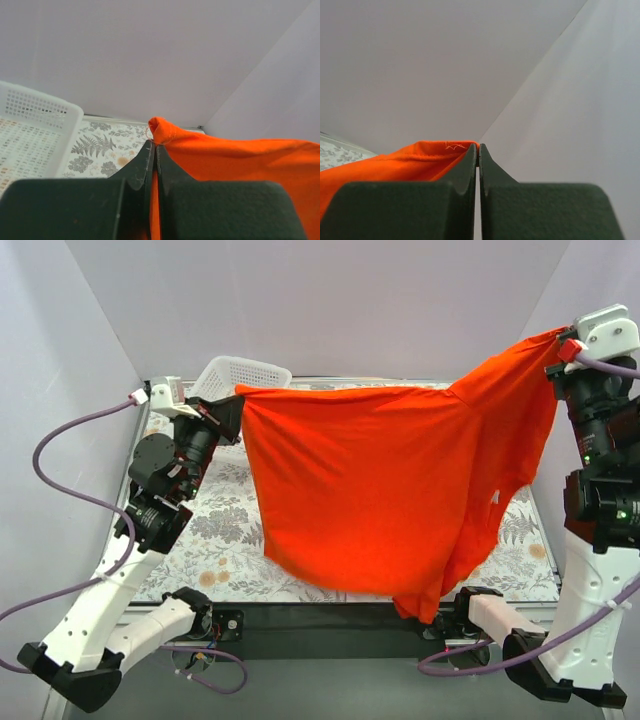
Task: Fold and stack the t-shirts
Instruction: Flatten the tshirt out
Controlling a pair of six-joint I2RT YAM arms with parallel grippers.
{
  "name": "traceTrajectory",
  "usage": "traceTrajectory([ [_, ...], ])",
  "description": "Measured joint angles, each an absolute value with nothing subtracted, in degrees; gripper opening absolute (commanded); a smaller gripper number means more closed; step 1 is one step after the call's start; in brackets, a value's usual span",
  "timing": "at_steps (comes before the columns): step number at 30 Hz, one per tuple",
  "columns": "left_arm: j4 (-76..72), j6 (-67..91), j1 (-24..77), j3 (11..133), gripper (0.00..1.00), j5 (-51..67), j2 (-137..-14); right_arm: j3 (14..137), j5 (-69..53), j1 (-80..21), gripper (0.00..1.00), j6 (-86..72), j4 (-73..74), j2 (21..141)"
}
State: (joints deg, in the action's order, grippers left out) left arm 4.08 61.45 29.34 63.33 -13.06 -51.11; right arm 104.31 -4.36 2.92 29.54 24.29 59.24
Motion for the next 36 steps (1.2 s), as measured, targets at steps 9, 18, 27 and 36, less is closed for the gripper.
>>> traceTrajectory([
  [9, 3.05, 61.19, 29.34, 67.24, 0.0, -12.64, -40.75, 113.16, -11.05, 2.92, 0.01, 25.74, 27.75, 52.1],
  [18, -0.21, 60.9, 29.34, 75.55, 0.0, -12.6, -33.23, 129.58, -11.73, 3.33, 0.01, 24.05, 25.5, 50.22],
  [27, -1.69, 59.75, 29.34, 75.75, 0.0, -12.75, -37.82, 123.76, -8.91, 2.96, 0.01, 26.2, 23.18, 50.22],
  [36, -7.49, 58.39, 29.3, 65.82, 0.0, -13.61, -56.71, 79.88, -7.18, 2.7, 0.01, 32.36, 14.72, 47.94],
])
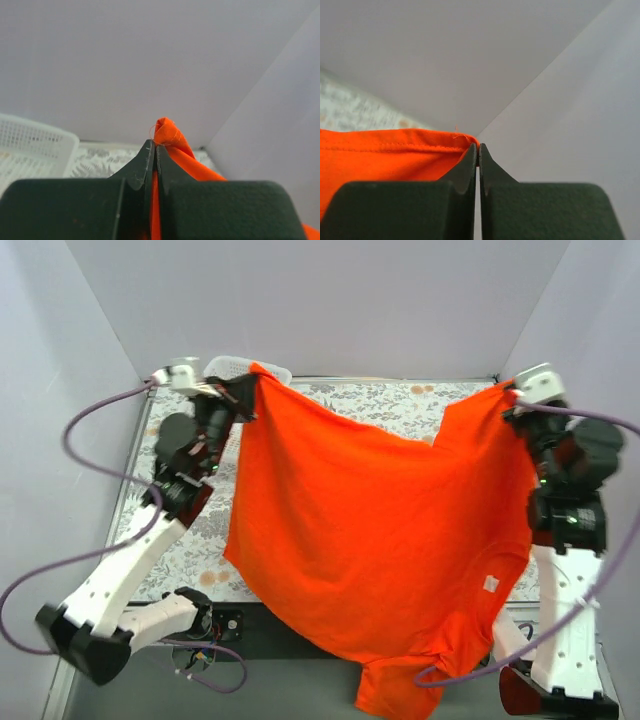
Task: Fold and stack the t-shirts
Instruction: Flatten the tshirt out
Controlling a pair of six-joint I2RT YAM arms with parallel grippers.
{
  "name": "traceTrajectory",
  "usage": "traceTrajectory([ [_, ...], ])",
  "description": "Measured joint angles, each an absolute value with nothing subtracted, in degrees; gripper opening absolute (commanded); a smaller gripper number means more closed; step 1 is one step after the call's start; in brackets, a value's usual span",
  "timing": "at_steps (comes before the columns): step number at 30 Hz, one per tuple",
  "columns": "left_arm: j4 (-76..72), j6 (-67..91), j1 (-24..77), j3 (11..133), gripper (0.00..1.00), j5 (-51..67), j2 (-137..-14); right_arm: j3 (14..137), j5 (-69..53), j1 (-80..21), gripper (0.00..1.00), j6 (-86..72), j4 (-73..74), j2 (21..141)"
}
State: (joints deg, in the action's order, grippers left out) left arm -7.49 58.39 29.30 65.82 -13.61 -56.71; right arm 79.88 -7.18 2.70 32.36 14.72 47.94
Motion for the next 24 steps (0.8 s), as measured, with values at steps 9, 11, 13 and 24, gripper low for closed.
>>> traceTrajectory([
  [9, -14.02, 58.52, 29.3, 63.35, 0.0, -12.29, -91.79, 38.39, -8.16, 3.57, 0.01, 35.35, -0.8, 48.34],
  [11, -13.63, 58.24, 29.26, 66.96, 0.0, -12.67, -100.2, 34.61, -8.8, 4.38, 0.01, 36.07, -8.12, 53.3],
  [13, -13.21, 57.98, 29.23, 70.72, 0.0, -13.13, -106.76, 34.5, -8.51, 4.95, 0.01, 36.32, -13.67, 61.41],
  [24, -10.0, 56.66, 29.04, 87.0, 0.0, -18.76, -121.23, 52.01, -1.17, 7.07, 0.01, 32.21, -27.59, 95.44],
])
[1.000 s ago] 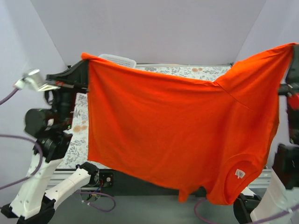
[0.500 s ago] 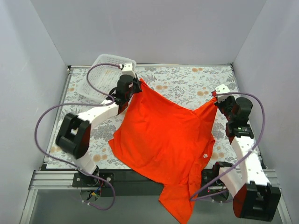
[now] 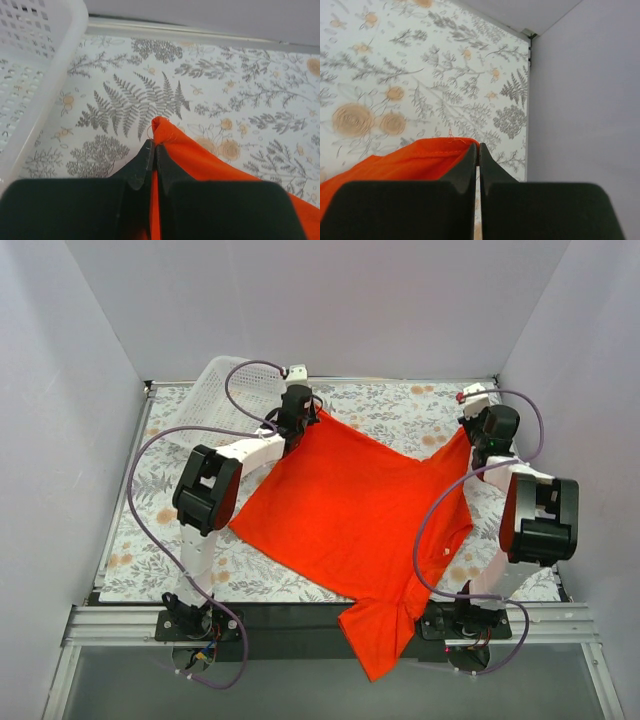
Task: Fold and stack the t-shirts
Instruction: Flatten the tshirt out
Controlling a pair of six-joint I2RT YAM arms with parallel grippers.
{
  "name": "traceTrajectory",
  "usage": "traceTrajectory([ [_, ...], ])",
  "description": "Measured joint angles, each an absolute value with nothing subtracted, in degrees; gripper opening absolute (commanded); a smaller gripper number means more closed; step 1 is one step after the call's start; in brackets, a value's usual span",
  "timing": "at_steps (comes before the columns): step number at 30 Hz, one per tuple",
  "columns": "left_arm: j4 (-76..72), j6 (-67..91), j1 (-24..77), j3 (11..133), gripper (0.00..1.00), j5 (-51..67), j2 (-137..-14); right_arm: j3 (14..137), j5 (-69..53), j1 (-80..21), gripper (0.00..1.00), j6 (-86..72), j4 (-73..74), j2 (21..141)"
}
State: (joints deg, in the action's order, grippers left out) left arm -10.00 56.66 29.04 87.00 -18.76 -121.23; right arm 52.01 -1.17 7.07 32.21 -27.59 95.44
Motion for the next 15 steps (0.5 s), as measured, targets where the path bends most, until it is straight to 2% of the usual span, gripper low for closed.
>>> traceTrajectory([
  [7, -8.23, 55.44, 27.79, 98.32, 0.0, -20.84, -128.75, 67.85, 2.81, 7.07, 0.01, 29.43, -32.14, 109.1],
  [15, -5.8, 53.95, 26.0, 105.75, 0.0, -21.67, -135.04, 83.88, 4.38, 6.17, 0.01, 28.88, -33.65, 120.79],
])
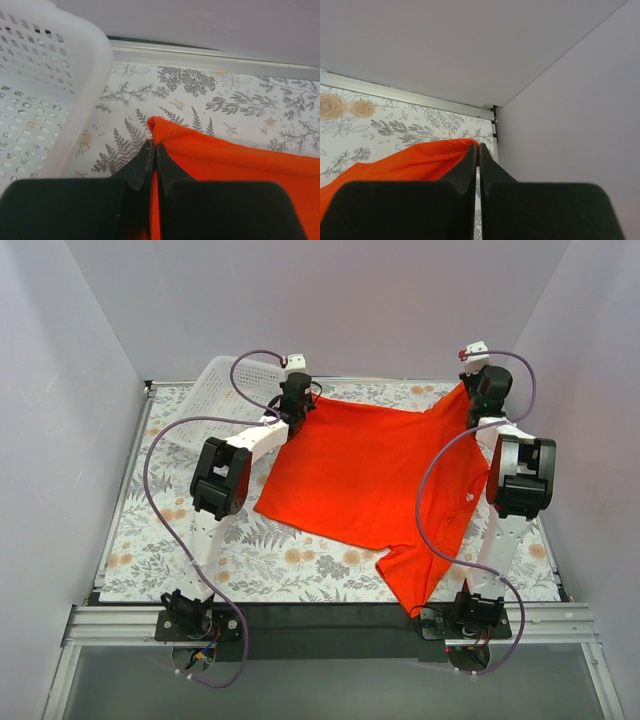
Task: Fold and stack the t-shirts
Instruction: Flatten the tshirt out
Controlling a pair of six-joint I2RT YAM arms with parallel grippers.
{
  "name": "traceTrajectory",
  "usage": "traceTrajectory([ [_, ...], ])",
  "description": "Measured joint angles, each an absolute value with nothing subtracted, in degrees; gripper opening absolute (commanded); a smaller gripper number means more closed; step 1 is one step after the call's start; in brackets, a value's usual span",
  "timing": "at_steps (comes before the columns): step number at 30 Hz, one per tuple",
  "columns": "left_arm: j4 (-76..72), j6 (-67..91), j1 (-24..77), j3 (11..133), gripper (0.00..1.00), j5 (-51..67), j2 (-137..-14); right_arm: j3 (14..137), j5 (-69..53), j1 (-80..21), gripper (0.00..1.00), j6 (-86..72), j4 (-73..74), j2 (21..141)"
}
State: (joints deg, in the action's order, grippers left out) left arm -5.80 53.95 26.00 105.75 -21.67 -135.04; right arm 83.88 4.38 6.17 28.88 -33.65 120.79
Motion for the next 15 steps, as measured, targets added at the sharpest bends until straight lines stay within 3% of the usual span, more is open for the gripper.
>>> traceTrajectory([
  [8, -4.84, 52.88, 24.75, 112.64, 0.0, -21.98, -139.9, 94.19, 6.5, 4.23, 0.04, 29.61, -33.45, 128.86],
  [9, -4.84, 52.88, 24.62, 113.51, 0.0, -21.96, -140.33, 95.2, 6.72, 3.99, 0.11, 29.8, -33.45, 129.54],
  [10, -4.75, 52.86, 24.47, 114.59, 0.0, -21.93, -140.97, 96.62, 7.14, 3.6, 0.34, 29.95, -33.41, 130.41],
  [11, -4.86, 52.86, 24.38, 115.42, 0.04, -21.85, -141.38, 97.84, 7.46, 3.22, 0.47, 29.98, -33.28, 131.11],
  [12, -4.73, 52.86, 24.23, 116.2, 0.22, -21.45, -141.82, 98.52, 7.66, 2.94, 0.58, 30.74, -33.12, 131.44],
  [14, -4.43, 52.8, 24.05, 117.03, 0.4, -20.23, -142.1, 98.67, 8.4, 2.35, 0.81, 31.4, -32.88, 131.28],
  [15, -4.21, 53.06, 23.99, 117.32, 0.49, -19.05, -142.1, 98.3, 8.75, 2.13, 0.84, 31.59, -32.88, 130.91],
])
